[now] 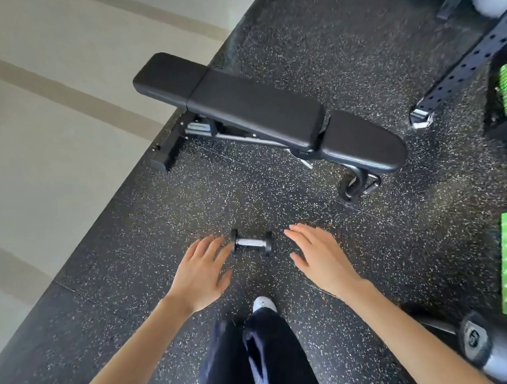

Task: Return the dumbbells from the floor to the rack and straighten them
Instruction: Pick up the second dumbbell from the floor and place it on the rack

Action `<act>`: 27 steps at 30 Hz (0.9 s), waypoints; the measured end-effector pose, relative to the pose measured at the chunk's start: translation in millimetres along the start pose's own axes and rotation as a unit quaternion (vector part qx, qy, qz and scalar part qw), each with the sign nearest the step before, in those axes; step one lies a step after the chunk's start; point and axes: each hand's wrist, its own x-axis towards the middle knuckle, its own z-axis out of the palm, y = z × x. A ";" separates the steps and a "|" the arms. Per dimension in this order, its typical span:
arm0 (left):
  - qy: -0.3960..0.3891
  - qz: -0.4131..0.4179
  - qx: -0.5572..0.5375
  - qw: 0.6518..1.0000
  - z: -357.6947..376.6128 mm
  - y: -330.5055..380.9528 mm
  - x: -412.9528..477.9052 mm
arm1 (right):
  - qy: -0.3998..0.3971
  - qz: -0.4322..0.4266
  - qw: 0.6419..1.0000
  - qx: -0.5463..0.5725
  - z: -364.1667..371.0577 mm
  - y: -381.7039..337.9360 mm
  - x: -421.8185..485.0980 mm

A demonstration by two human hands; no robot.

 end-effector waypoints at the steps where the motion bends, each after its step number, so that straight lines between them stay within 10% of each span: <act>1: -0.002 0.003 0.002 1.000 12.9 -7.2 11.0 | -0.006 -0.006 1.000 0.006 13.5 3.2 13.7; 27: -0.035 -0.142 -0.207 0.967 618.8 -185.1 216.1 | -0.051 -0.006 0.994 0.101 611.5 118.2 314.8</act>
